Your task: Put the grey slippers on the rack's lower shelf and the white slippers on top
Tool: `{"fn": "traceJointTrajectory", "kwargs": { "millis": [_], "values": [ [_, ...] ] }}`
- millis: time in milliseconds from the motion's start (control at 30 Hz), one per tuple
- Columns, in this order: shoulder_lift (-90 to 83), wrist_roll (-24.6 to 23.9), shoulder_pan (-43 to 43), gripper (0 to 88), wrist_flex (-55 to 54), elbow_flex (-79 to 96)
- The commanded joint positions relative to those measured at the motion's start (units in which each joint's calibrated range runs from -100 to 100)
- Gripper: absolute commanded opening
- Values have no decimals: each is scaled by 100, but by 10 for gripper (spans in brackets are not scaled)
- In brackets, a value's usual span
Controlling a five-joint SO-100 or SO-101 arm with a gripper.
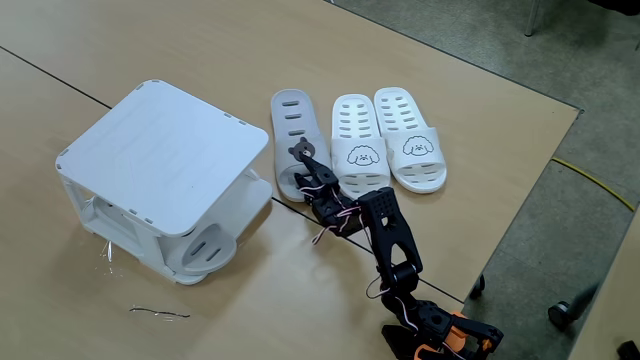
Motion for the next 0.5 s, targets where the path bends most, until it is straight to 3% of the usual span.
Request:
{"fn": "traceJointTrajectory", "kwargs": {
  "millis": [0, 367, 400, 467],
  "values": [
    [142, 42, 42, 246, 197, -902],
    [874, 42, 305, 237, 1828, -3364],
    [883, 42, 313, 209, 1897, -3427],
    [874, 42, 354, 56, 1932, -3418]
  ]
}}
